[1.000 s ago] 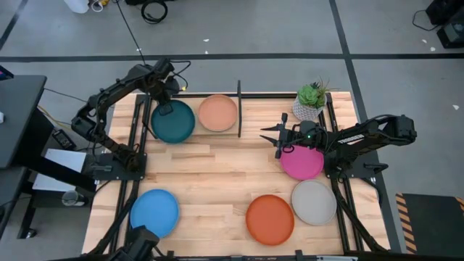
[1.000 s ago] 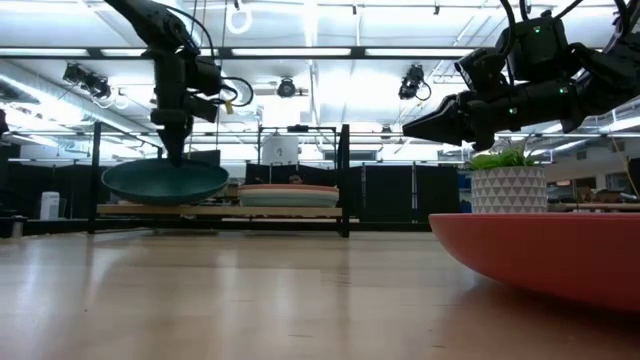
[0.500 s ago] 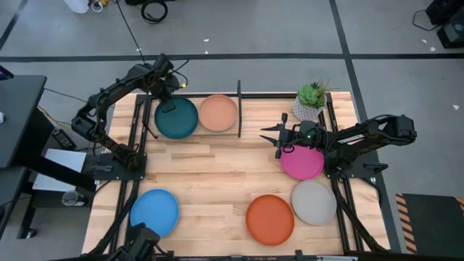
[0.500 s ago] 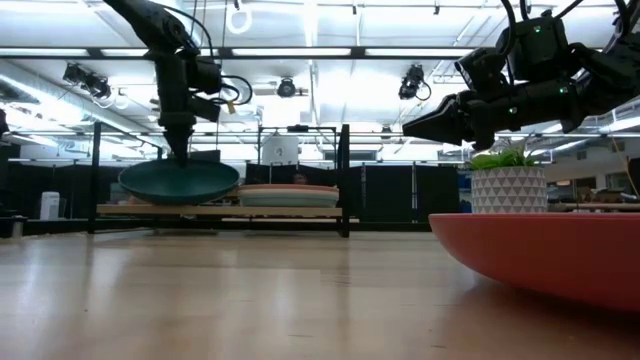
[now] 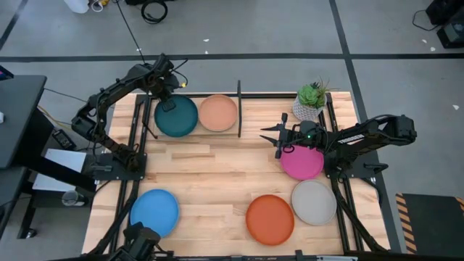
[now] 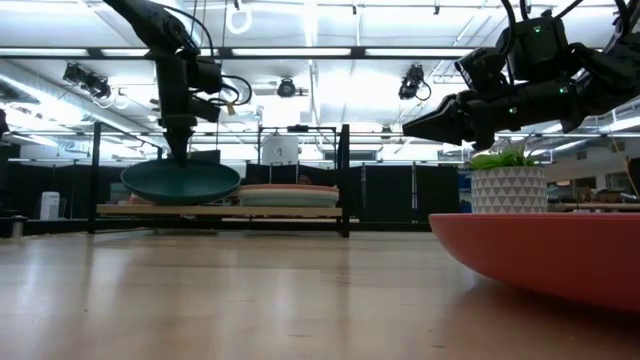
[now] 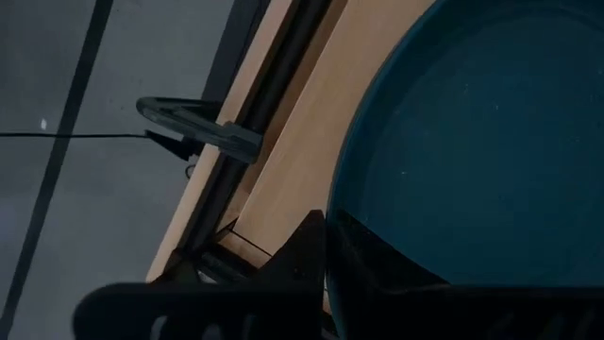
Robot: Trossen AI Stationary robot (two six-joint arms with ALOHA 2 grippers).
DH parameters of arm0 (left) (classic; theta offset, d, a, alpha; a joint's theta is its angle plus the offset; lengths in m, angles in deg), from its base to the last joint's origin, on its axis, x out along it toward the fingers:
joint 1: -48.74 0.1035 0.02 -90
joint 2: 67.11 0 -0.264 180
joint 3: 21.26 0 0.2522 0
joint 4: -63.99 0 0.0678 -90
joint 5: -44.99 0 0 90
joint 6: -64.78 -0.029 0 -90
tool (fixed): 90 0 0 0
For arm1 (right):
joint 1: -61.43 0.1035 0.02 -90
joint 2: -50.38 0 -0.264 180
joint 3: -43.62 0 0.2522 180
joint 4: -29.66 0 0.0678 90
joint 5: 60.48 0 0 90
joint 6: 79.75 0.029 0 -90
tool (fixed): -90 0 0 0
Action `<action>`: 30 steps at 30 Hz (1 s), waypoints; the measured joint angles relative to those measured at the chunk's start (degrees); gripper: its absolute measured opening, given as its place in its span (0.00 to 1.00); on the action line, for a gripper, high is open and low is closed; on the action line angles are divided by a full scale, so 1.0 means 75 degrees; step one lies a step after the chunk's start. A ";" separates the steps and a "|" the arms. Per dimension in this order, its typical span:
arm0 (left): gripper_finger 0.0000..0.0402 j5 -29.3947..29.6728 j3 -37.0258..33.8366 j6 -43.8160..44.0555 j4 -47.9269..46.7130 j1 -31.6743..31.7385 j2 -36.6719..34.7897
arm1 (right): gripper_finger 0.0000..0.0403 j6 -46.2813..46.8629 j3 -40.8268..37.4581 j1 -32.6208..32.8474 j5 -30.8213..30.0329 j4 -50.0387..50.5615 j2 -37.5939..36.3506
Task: Place and stack plates onto a shelf
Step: Put the dark blue plate on the shelf, then stack the light blue plate on top of the dark blue plate on the shelf
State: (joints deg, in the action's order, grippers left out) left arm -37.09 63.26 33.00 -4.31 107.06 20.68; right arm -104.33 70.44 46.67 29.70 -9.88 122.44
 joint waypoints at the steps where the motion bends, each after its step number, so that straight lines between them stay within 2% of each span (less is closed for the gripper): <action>1: 0.05 -0.0003 0.0000 0.0008 0.0005 0.0000 0.0000 | 0.30 0.0000 0.0000 0.0002 0.0000 0.0000 0.0000; 9: 0.16 0.0367 0.0000 0.0318 0.0219 0.0000 0.0003 | 0.30 0.0000 0.0000 -0.0001 -0.0003 0.0003 0.0000; 16: 0.25 0.0306 0.0000 0.0362 0.0251 -0.0067 0.0003 | 0.30 0.0000 0.0000 0.0001 0.0000 0.0006 0.0000; 22: 0.24 -0.0395 0.0000 0.0632 -0.0109 -0.0692 0.0003 | 0.30 0.0000 0.0000 0.0000 0.0000 0.0006 0.0000; 26: 0.24 -0.0984 0.0002 0.1371 -0.0597 -0.1509 0.0003 | 0.30 -0.0003 0.0000 0.0000 0.0000 0.0029 0.0000; 30: 0.24 -0.1920 0.0000 0.2407 -0.1178 -0.2534 0.0003 | 0.30 0.0000 0.0000 -0.0001 -0.0001 0.0029 0.0000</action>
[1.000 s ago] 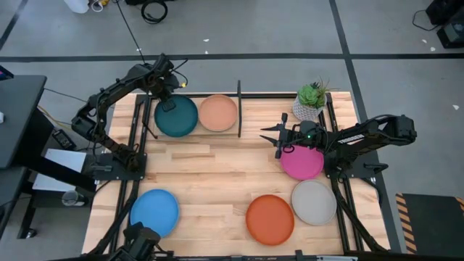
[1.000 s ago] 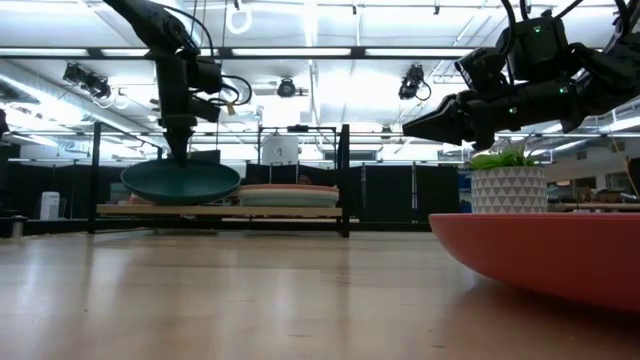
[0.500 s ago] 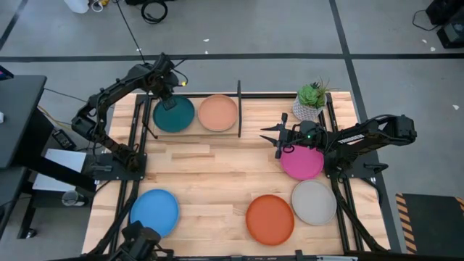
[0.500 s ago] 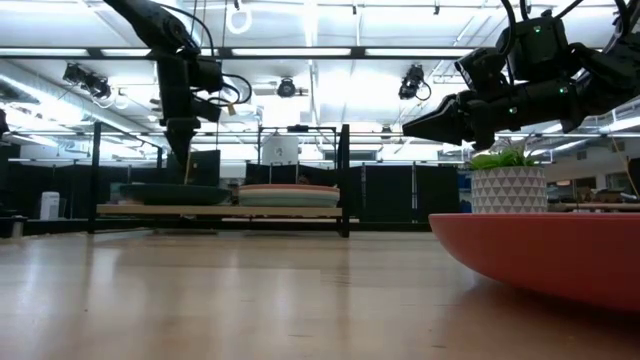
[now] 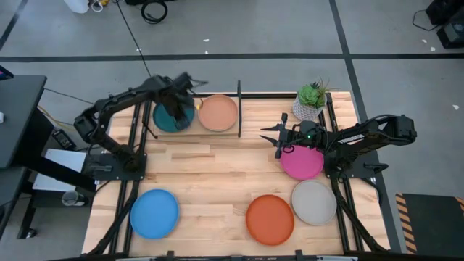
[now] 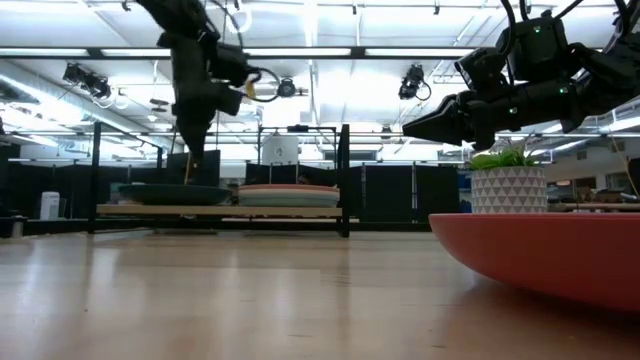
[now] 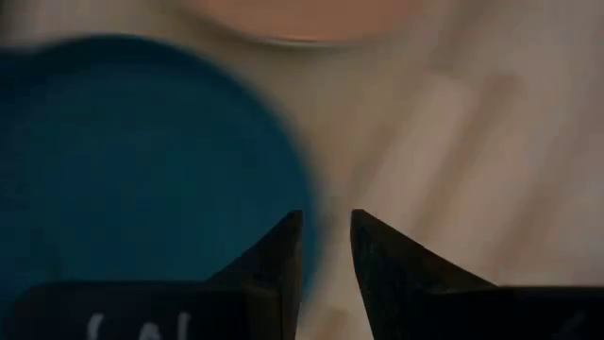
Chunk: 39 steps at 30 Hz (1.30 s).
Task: Place and stack plates onto a shelf
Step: Stack the light blue plate on top of the dark blue plate on the shelf
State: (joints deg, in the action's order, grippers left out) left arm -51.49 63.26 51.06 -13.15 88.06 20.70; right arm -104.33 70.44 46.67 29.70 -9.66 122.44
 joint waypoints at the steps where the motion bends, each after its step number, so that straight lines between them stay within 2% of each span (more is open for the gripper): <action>1: 0.24 -0.0192 0.0000 0.0254 -0.0100 -0.0303 0.0000 | 0.30 0.0002 0.0000 -0.0001 0.0001 0.0000 0.0000; 7: 0.24 -0.0335 0.0000 0.0799 -0.0548 -0.2389 0.0000 | 0.30 0.0058 0.0000 0.0002 0.0000 0.0043 0.0000; 13: 0.24 -0.0252 0.0000 0.1497 -0.0423 -0.4403 0.0017 | 0.30 0.0112 0.0000 0.0001 -0.0002 0.0058 0.0000; 16: 0.24 -0.0037 -0.0006 0.2231 -0.0191 -0.5278 0.0101 | 0.30 0.0114 0.0000 0.0003 -0.0001 0.0058 0.0000; 20: 0.24 0.0032 -0.0006 0.3933 0.0130 -0.6234 0.0215 | 0.30 0.0143 0.0000 0.0008 -0.0002 0.0061 0.0000; 24: 0.24 0.0025 -0.0006 0.5999 0.0547 -0.6838 0.0369 | 0.30 0.0136 0.0003 0.0008 -0.0002 0.0074 0.0000; 29: 0.24 -0.0065 -0.0003 0.8230 0.0687 -0.7095 0.0701 | 0.30 0.0084 0.0003 0.0008 -0.0002 -0.0131 0.0000; 35: 0.24 -0.0918 0.0000 0.9879 0.0787 -0.7023 0.1458 | 0.30 0.0076 0.0003 0.0008 0.0358 -0.0199 0.0000; 39: 0.24 -0.1544 0.0000 1.0863 0.1237 -0.7329 0.1977 | 0.30 0.0079 0.0003 0.0008 0.0690 -0.0078 0.0000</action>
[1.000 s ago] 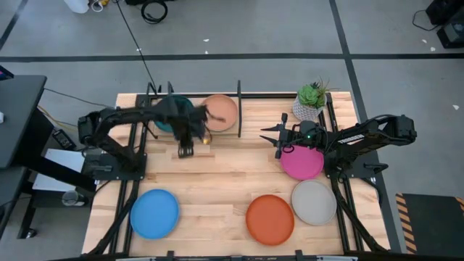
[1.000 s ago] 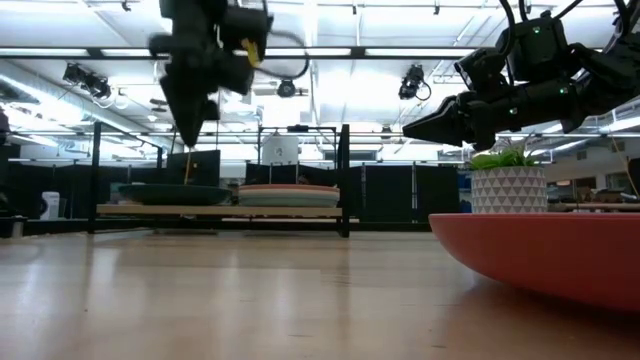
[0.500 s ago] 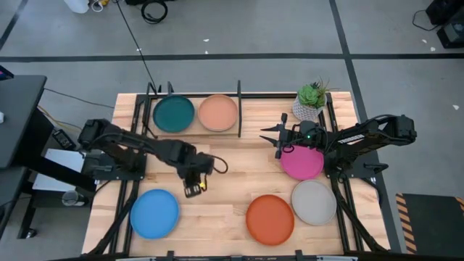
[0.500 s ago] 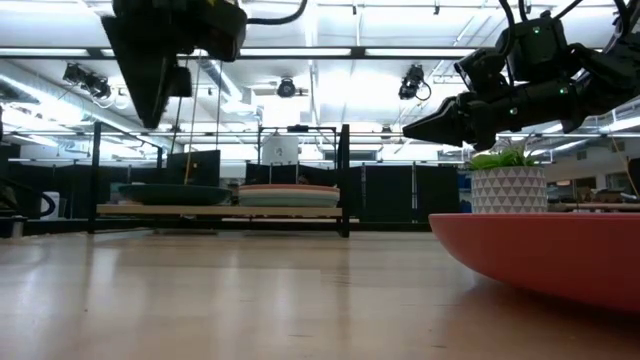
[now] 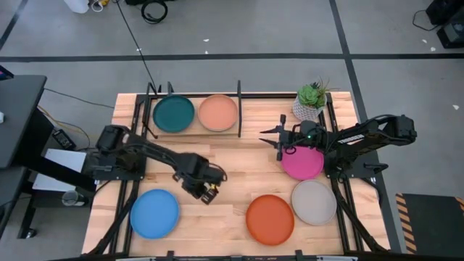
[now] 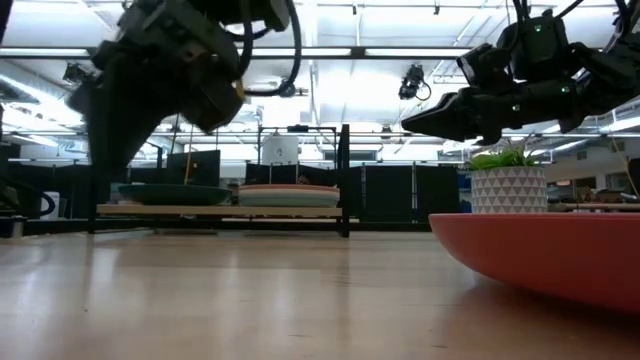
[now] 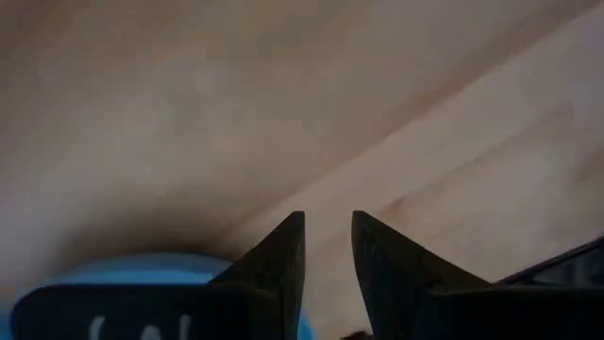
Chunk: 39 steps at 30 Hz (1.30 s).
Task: Place and stack plates onto a shelf
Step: Stack the light blue plate on top of the dark blue plate on the shelf
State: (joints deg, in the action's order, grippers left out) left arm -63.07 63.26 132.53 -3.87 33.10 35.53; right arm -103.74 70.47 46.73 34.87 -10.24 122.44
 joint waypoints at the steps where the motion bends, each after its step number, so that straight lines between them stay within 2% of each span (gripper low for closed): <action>1: 0.24 -0.0001 0.0020 0.0260 0.0185 -0.0184 0.0090 | 0.30 0.0002 0.0000 0.0002 0.0051 0.0020 0.0001; 5: 0.24 0.0158 0.0316 0.1598 0.0624 -0.0949 0.0261 | 0.30 0.0005 0.0000 0.0026 0.0239 0.0092 0.0001; 11: 0.24 0.1114 0.0723 0.3986 0.0754 -0.2052 0.0281 | 0.30 -0.0041 0.0000 0.0158 0.0751 0.0075 0.0000; 20: 0.24 0.0893 0.0726 0.6985 0.0769 -0.3342 0.0329 | 0.30 -0.0353 0.0000 0.0232 0.1267 0.0102 0.0000; 27: 0.23 0.0905 0.0726 0.7714 0.0790 -0.3603 0.0330 | 0.30 -0.0428 0.0000 0.0238 0.1304 0.0274 0.0000; 35: 0.15 0.1258 0.0874 0.7471 0.0911 -0.3404 0.0330 | 0.30 -0.0429 0.0000 0.0239 0.1305 0.0487 0.0000; 39: 0.13 0.1253 0.0874 0.7299 0.0701 -0.3564 0.0329 | 0.30 -0.0424 0.0000 0.0239 0.1306 0.0578 0.0000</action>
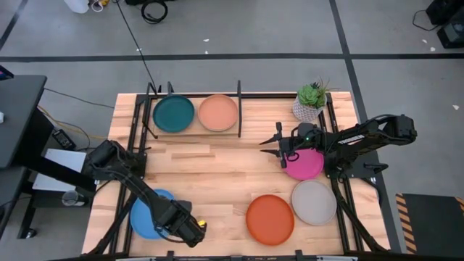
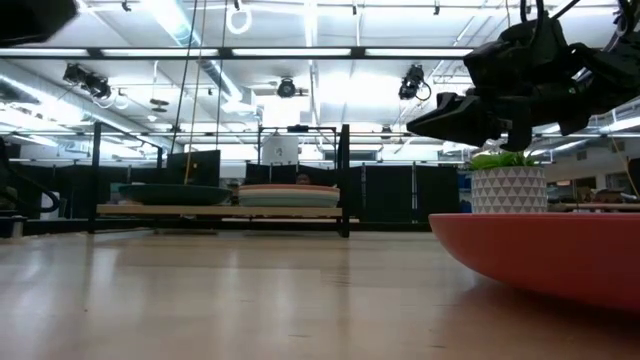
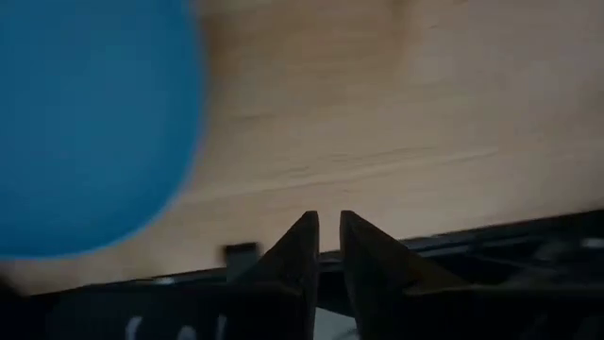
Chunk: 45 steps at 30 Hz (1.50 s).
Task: Place and stack plates onto a shelf
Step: Stack the light blue plate on top of the dark blue plate on the shelf
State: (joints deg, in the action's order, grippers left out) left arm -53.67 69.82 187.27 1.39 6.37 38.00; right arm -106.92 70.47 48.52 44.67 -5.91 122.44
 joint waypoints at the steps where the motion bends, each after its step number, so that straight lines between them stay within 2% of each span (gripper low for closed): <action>1: 0.13 -0.0025 0.0000 0.0018 -0.0184 -0.0053 0.0002 | 0.30 0.0014 0.0000 0.0000 0.0001 0.0007 0.0000; 7: 0.18 -0.0651 0.0000 0.0078 -0.0998 -0.0270 0.0000 | 0.30 0.0022 0.0000 0.0061 -0.0001 0.0020 0.0000; 17: 0.45 -0.0801 -0.0002 -0.0336 -0.1110 -0.0191 0.0421 | 0.30 -0.0013 0.0000 0.0122 0.0001 0.0016 0.0000; 22: 0.49 -0.0829 -0.0003 -0.0834 -0.1085 -0.0093 0.0691 | 0.30 -0.0030 0.0000 0.0122 0.0001 -0.0037 0.0000; 36: 0.28 -0.0892 -0.0003 -0.1731 -0.1104 -0.0120 0.1219 | 0.30 -0.0033 -0.0001 0.0121 0.0001 -0.0035 0.0000; 43: 0.06 -0.1094 -0.0003 -0.2503 -0.1172 0.0071 0.1290 | 0.30 -0.0033 0.0000 0.0122 0.0001 -0.0037 0.0000; 45: 0.03 -0.1249 -0.0003 -0.2702 -0.1200 0.0159 0.1287 | 0.30 -0.0033 0.0000 0.0122 0.0000 -0.0037 0.0000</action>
State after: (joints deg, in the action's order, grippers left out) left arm -63.04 69.79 167.00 -7.61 7.56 47.65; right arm -107.17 70.47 49.44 44.67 -6.19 122.44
